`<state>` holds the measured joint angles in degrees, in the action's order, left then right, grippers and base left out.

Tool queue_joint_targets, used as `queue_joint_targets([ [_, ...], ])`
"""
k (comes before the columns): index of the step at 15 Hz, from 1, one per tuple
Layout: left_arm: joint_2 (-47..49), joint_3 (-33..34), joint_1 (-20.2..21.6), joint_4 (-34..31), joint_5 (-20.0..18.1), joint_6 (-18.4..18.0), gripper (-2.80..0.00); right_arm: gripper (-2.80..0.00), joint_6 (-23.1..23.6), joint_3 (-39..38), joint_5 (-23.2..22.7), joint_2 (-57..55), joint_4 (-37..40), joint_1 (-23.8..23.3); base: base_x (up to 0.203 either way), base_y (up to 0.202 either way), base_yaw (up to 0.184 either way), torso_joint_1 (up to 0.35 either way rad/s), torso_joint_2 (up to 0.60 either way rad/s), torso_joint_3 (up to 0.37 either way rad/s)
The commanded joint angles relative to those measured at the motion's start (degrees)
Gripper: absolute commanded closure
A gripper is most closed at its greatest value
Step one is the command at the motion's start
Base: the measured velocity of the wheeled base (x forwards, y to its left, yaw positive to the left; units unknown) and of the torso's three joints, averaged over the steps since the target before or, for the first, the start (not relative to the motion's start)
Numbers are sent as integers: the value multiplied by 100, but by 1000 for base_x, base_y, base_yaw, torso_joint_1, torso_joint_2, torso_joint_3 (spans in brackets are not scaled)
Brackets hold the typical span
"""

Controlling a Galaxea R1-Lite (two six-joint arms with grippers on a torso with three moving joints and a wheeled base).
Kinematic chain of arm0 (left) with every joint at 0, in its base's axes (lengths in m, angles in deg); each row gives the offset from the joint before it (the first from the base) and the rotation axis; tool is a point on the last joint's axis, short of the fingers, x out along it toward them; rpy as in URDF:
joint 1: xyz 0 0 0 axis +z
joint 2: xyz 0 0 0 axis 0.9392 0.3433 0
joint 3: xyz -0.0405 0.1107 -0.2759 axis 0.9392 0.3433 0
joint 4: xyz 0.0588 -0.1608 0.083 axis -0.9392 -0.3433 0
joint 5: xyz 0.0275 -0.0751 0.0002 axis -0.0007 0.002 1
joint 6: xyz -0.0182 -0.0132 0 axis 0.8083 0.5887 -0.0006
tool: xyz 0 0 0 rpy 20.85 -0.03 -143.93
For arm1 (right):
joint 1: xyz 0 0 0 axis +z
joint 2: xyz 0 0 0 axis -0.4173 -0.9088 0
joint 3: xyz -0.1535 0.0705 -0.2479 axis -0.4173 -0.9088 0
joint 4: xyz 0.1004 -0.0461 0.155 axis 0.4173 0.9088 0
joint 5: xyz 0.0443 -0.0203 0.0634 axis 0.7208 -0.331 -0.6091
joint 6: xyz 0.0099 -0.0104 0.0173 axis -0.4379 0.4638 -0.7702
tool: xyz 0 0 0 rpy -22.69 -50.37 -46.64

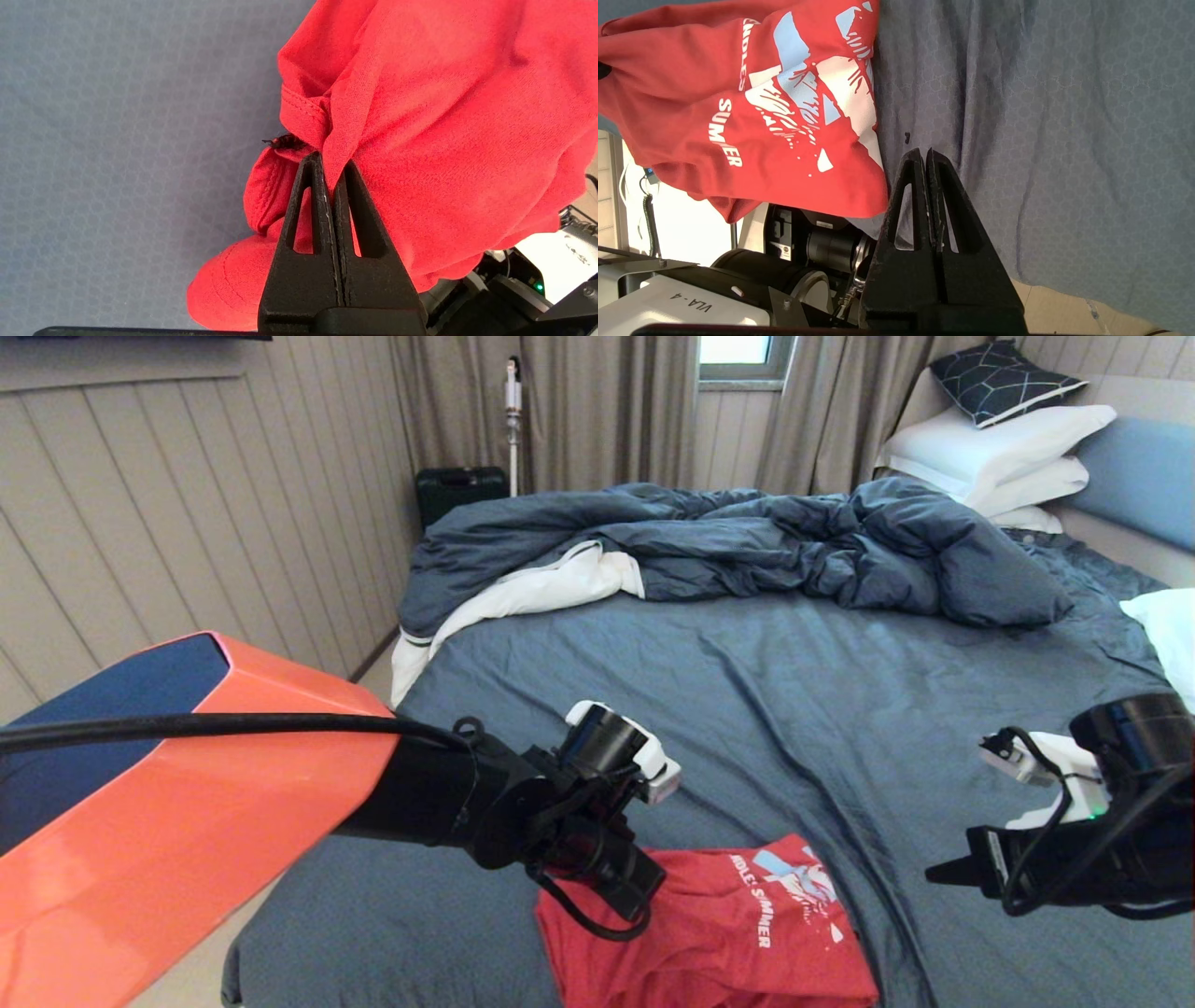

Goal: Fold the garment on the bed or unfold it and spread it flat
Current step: Fold the red T-shirt

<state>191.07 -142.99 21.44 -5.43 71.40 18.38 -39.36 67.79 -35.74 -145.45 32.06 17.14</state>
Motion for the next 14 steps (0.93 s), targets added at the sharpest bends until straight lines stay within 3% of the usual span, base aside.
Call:
queue_joint_targets([
  [1, 13, 16, -3, -62, 4, 15, 0, 0, 2, -20, -13, 7, 7, 5, 0, 0, 0, 0, 0, 0],
  [4, -73, 20, -101, -192, 286, 38, 0, 0, 2, -25, -4, 7, 7, 5, 0, 0, 0, 0, 0, 0],
  [5, -150, 62, -121, -246, 325, 41, -280, 0, 2, -25, -4, 7, 7, 5, 0, 0, 0, 0, 0, 0],
  [11, -672, 152, -244, -651, 329, 289, -280, 0, 2, -25, -4, 16, 7, 3, 0, 0, 0, 0, 0, 0],
  [14, -1046, 235, -236, -875, 385, 600, -280, 0, 2, -34, -13, 60, 7, 5, 0, 0, 0, 0, 0, 0],
])
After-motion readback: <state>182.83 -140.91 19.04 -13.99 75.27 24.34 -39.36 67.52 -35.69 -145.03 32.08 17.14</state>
